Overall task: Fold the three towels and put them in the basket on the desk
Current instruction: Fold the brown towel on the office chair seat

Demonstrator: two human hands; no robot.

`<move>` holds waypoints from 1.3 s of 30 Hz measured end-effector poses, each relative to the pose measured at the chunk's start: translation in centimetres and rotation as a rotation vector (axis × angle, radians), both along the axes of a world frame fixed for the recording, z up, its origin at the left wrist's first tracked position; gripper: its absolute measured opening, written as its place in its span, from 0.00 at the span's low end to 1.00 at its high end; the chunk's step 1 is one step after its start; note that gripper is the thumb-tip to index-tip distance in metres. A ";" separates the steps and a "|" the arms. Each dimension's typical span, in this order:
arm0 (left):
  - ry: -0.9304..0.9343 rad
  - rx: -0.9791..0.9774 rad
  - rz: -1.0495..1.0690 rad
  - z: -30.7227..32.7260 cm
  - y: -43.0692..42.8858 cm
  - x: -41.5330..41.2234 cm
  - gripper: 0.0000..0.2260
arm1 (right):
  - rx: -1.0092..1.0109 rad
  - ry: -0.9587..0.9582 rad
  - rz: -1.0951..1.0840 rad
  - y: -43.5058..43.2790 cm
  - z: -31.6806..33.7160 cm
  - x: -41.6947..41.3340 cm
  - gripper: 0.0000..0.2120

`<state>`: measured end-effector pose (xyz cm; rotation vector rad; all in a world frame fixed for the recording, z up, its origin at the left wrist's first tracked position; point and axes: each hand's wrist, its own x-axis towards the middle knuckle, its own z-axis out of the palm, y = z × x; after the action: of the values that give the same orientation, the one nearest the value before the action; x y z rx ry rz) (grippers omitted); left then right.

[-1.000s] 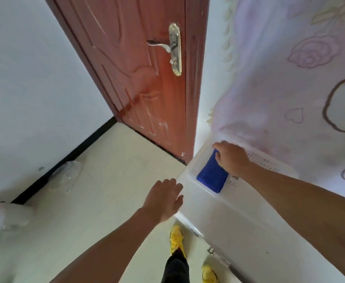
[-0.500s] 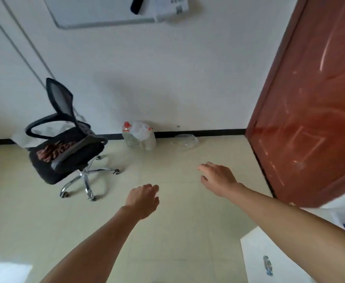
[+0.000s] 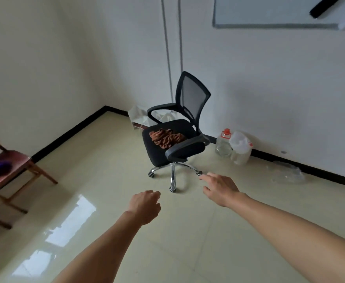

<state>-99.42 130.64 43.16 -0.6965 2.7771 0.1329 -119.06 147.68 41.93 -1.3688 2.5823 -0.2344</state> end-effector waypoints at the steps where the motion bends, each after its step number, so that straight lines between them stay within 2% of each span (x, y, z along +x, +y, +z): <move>1: -0.005 0.009 0.017 -0.2 -1.6 0.0 0.14 | 0.005 0.008 0.017 -2.2 0.0 -0.3 0.18; 6: -0.019 0.047 0.056 -2.2 -9.4 -1.8 0.14 | 0.041 0.000 0.051 -12.3 -2.1 -3.6 0.18; 11: -0.033 0.054 0.092 -3.4 -19.9 -7.0 0.14 | 0.051 -0.044 0.034 -22.9 -5.4 -9.7 0.17; 23: -0.051 0.116 0.096 -3.7 -41.5 -18.7 0.16 | 0.104 -0.155 -0.073 -42.2 -6.9 -21.9 0.17; 30: -0.099 0.137 -0.092 -7.0 -52.9 -26.2 0.16 | 0.149 -0.214 -0.314 -48.2 -10.3 -26.2 0.16; 32: -0.102 0.162 -0.181 -8.2 -57.5 -28.9 0.16 | 0.153 -0.256 -0.442 -50.3 -12.0 -27.0 0.18; 36: -0.159 0.170 -0.338 -10.0 -64.2 -34.5 0.15 | 0.119 -0.353 -0.651 -53.5 -13.9 -26.1 0.18; 39: -0.233 0.209 -0.411 -11.4 -66.0 -38.5 0.15 | 0.087 -0.416 -0.775 -55.2 -14.8 -24.7 0.17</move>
<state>-137.89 64.64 31.78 -0.0771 2.5669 0.2356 -143.79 92.53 27.08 -0.1923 2.5672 -0.4544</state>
